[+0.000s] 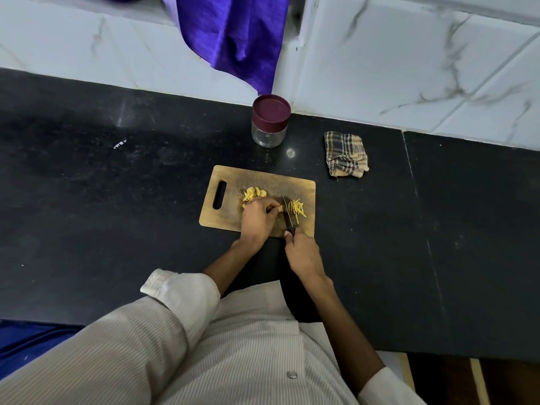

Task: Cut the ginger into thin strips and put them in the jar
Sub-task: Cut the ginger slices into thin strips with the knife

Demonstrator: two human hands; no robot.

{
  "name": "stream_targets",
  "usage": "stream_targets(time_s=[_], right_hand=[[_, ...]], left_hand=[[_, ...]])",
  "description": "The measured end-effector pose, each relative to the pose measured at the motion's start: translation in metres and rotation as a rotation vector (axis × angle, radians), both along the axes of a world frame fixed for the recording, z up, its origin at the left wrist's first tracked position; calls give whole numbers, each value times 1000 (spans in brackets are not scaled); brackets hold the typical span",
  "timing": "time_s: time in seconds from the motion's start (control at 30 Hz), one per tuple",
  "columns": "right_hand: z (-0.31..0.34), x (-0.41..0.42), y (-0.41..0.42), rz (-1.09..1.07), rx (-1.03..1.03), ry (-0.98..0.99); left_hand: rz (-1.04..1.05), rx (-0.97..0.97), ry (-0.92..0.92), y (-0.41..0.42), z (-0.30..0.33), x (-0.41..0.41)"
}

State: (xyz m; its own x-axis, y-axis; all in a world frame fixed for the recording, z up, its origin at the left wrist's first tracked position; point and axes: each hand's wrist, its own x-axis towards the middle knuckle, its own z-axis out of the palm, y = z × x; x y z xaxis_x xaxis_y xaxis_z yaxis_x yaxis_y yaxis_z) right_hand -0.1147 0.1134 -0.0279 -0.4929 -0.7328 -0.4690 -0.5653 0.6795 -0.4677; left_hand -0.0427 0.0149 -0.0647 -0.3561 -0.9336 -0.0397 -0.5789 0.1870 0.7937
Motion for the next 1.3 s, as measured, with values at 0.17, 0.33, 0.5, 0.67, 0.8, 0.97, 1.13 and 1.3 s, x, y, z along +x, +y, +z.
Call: stream_targets(time_s=[0.17, 0.33, 0.5, 0.67, 0.8, 0.97, 1.13, 1.3], right_hand=[[3, -2, -3, 4, -6, -13], [4, 0, -3, 4, -16, -25], [1, 4, -6, 8, -17, 14], [0, 15, -7, -10, 7, 84], [2, 19, -12, -19, 64, 100], [1, 21, -15, -32, 112, 109], [3, 21, -12, -32, 147, 92], [6, 17, -4, -41, 153, 42]], left_hand=[[7, 64, 9, -1, 3, -1], [20, 86, 18, -2, 5, -1], [17, 80, 17, -2, 4, -1], [1, 66, 22, 0, 7, 0], [1, 58, 16, 0, 9, 0], [7, 42, 1, 1, 10, -1], [20, 48, 6, 2, 10, -2], [10, 43, 13, 1, 6, 0]])
